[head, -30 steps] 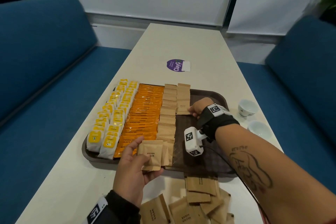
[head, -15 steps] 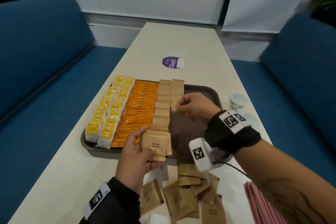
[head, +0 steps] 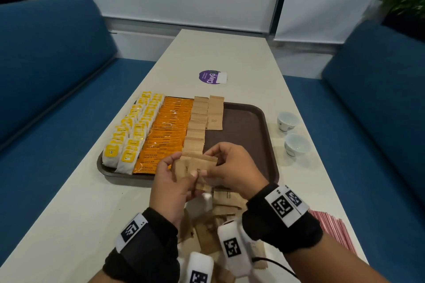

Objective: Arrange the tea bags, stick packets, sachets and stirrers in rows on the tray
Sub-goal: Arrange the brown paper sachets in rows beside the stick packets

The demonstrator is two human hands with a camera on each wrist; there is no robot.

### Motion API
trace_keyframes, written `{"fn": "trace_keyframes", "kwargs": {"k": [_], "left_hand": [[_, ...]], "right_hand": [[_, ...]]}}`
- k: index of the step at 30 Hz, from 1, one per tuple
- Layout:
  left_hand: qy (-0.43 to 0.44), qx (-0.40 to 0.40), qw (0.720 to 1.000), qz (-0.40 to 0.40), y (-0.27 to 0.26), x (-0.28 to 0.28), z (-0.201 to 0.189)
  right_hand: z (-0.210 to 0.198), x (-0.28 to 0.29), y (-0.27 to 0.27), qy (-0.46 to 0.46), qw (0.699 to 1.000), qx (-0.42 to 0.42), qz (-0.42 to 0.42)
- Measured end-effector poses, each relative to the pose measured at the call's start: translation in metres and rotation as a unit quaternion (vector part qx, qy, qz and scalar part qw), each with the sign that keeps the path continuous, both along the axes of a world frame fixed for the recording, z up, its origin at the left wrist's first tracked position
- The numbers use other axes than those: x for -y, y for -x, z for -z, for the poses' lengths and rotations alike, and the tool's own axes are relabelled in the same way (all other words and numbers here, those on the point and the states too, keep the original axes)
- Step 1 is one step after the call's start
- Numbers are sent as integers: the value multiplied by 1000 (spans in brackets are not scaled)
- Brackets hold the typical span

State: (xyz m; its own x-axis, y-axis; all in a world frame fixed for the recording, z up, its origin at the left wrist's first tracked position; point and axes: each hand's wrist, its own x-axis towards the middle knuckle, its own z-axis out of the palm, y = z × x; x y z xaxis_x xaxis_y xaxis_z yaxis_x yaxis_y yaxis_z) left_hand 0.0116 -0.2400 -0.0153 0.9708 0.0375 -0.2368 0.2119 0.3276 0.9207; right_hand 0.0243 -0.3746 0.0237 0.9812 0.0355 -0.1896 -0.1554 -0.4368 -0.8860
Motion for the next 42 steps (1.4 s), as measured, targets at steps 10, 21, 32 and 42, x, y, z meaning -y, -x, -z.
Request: {"fn": "trace_keyframes", "kwargs": {"k": [10, 21, 32, 42], "left_hand": [[-14, -7, 1000, 25, -14, -10, 4], [-40, -20, 999, 28, -27, -21, 14], [-46, -26, 998, 31, -33, -24, 20], [-56, -1, 998, 39, -21, -16, 8]], "right_hand": [[-21, 47, -97, 5, 996, 6, 92], [27, 43, -200, 79, 980, -145, 108], [40, 35, -220, 251, 942, -213, 67], [-22, 28, -109, 32, 995, -71, -63]]}}
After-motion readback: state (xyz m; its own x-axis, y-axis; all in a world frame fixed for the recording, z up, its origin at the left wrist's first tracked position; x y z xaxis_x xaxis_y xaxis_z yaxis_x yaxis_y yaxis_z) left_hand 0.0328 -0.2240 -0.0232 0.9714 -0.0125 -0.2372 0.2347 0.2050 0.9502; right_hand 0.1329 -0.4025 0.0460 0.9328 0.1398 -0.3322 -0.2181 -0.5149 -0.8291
